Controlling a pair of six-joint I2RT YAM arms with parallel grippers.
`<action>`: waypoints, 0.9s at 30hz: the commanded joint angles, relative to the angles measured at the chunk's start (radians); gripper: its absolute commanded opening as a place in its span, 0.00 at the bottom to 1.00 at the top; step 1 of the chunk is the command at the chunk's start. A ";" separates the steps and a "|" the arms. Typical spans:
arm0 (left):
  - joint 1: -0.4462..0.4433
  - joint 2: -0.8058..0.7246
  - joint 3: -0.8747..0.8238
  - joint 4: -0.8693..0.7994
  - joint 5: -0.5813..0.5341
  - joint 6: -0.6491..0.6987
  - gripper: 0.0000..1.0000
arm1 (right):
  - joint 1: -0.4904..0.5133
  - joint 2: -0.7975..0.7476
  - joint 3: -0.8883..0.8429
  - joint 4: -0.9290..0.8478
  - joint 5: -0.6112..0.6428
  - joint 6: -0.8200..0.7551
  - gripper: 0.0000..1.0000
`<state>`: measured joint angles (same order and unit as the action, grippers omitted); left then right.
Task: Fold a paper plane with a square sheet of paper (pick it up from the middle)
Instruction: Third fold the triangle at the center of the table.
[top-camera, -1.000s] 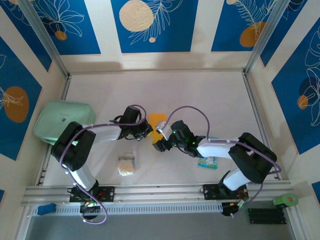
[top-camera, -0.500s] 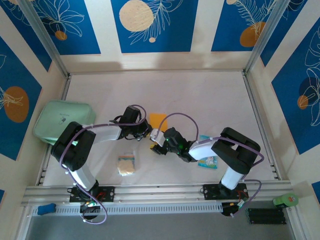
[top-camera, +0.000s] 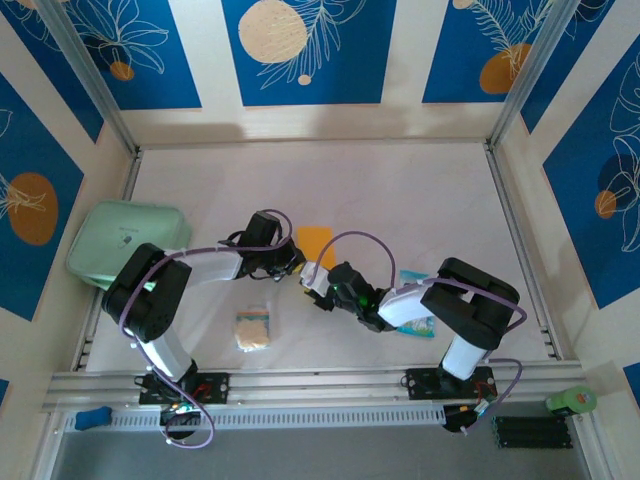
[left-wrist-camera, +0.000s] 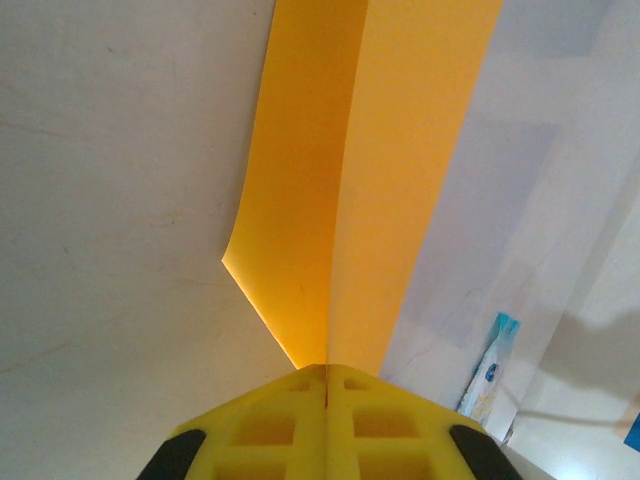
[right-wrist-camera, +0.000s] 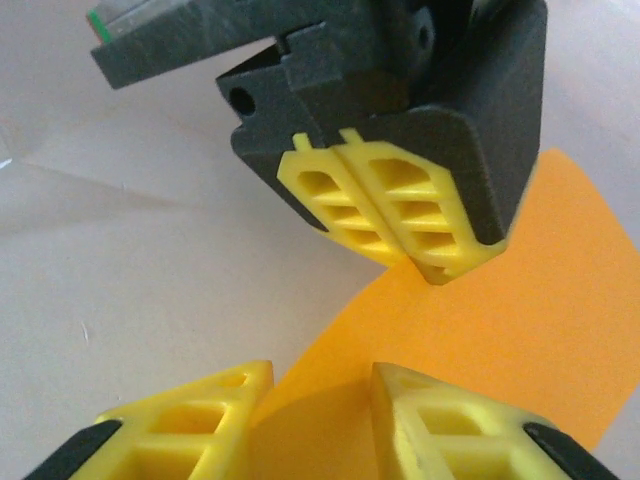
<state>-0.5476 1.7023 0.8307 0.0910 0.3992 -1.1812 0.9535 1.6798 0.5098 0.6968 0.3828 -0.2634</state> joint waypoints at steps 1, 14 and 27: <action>0.011 -0.008 -0.013 -0.004 -0.003 -0.010 0.00 | 0.010 -0.002 -0.012 0.059 0.026 -0.013 0.25; 0.070 -0.127 0.001 -0.147 -0.115 0.139 0.32 | -0.022 -0.047 0.021 -0.129 -0.172 0.104 0.05; 0.032 0.099 0.205 -0.207 0.014 0.274 0.29 | -0.105 -0.124 0.019 -0.224 -0.390 0.310 0.03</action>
<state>-0.4969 1.7481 0.9791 -0.0418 0.3756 -0.9680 0.8608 1.5791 0.5102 0.5030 0.0731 -0.0269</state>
